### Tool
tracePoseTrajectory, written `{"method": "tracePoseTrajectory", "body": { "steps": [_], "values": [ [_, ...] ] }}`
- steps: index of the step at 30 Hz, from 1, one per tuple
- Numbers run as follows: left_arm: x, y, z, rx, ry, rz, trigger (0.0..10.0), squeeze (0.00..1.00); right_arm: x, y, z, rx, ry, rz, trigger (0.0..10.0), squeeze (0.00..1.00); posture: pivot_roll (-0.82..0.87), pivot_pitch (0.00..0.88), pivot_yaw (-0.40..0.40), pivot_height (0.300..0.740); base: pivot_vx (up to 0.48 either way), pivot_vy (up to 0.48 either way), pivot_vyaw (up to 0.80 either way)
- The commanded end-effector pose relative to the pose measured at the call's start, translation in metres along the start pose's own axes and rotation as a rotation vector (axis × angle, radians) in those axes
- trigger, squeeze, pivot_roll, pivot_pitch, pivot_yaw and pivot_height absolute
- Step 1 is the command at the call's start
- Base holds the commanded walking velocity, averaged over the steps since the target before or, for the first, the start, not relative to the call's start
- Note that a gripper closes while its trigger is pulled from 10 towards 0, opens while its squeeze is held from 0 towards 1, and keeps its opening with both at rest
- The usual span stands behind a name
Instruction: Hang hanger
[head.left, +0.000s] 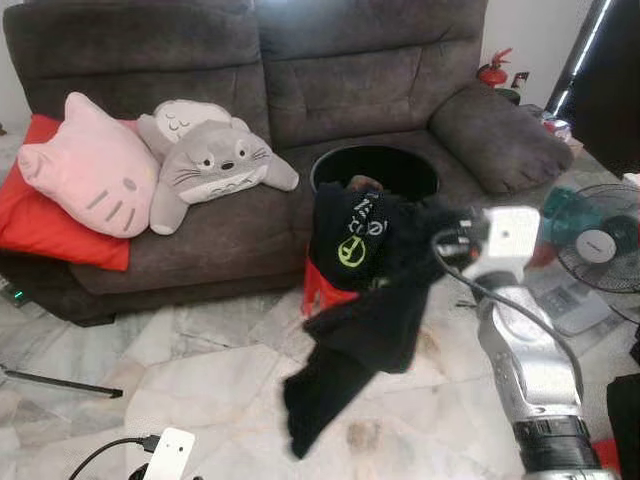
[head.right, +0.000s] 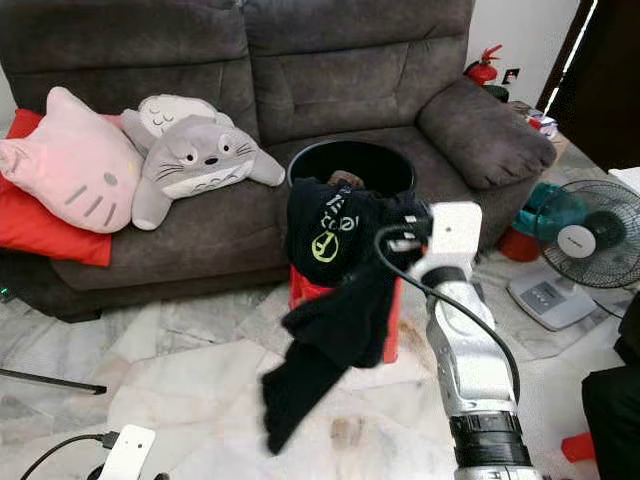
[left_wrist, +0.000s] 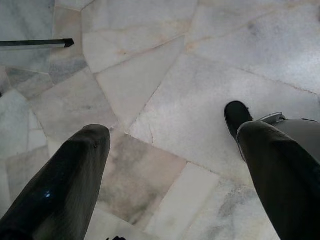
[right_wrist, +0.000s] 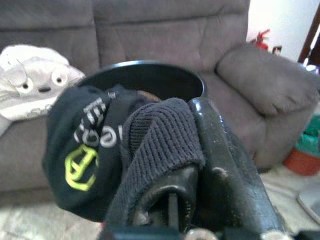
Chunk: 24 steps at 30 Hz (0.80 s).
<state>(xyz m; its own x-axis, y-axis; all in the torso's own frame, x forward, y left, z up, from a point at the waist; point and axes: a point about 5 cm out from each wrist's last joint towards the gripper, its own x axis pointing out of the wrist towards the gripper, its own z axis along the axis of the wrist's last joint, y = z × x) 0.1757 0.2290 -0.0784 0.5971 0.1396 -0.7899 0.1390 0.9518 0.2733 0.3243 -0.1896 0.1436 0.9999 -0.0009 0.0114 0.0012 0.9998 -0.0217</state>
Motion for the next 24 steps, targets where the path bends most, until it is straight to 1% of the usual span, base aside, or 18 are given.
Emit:
{"method": "tracePoseTrajectory", "body": {
  "steps": [1, 5, 9, 10, 11, 13, 18, 24],
  "values": [
    [-0.001, 0.005, -0.004, 0.008, 0.018, 0.008, 10.0, 0.0, 0.001, 0.006, 0.008, -0.003, -0.033, 0.021, 10.0, 0.0, -0.13, 0.0, 0.045, 0.74, 0.0, 0.0, 0.0],
    [-0.001, 0.005, -0.004, 0.011, 0.019, 0.008, 10.0, 0.0, 0.001, 0.009, 0.007, 0.004, -0.028, 0.016, 10.0, 0.0, -0.12, 0.0, 0.042, 0.74, 0.0, 0.0, 0.0],
    [-0.001, 0.005, -0.005, 0.01, 0.021, 0.008, 10.0, 0.0, 0.0, 0.007, 0.006, 0.011, -0.026, -0.001, 10.0, 0.0, -0.11, 0.0, 0.037, 0.74, 0.0, 0.0, 0.0],
    [-0.001, 0.005, -0.005, 0.01, 0.021, 0.008, 10.0, 0.0, 0.0, 0.007, 0.005, 0.009, -0.024, -0.001, 10.0, 0.0, -0.11, 0.0, 0.037, 0.74, 0.0, 0.0, 0.0],
    [-0.001, 0.005, -0.005, 0.01, 0.023, 0.007, 10.0, 0.0, -0.001, 0.005, 0.004, -0.013, -0.025, -0.002, 10.0, 0.0, -0.11, 0.0, 0.035, 0.74, 0.0, 0.0, 0.0],
    [-0.001, 0.005, -0.006, 0.011, 0.023, 0.005, 10.0, 0.0, -0.002, 0.004, 0.004, -0.017, -0.029, -0.006, 10.0, 0.0, -0.1, 0.0, 0.034, 0.74, 0.0, 0.0, 0.0],
    [-0.001, 0.004, -0.007, 0.011, 0.024, 0.0, 10.0, 0.0, -0.006, -0.001, 0.004, -0.013, -0.036, -0.023, 10.0, 0.0, -0.1, 0.0, 0.035, 0.74, 0.0, 0.0, 0.72],
    [-0.002, 0.003, -0.007, 0.008, 0.024, -0.004, 10.0, 0.0, -0.006, -0.002, 0.004, -0.01, -0.04, -0.016, 10.0, 0.0, -0.1, 0.0, 0.032, 0.74, 0.0, 0.0, 0.8]
  ]
}}
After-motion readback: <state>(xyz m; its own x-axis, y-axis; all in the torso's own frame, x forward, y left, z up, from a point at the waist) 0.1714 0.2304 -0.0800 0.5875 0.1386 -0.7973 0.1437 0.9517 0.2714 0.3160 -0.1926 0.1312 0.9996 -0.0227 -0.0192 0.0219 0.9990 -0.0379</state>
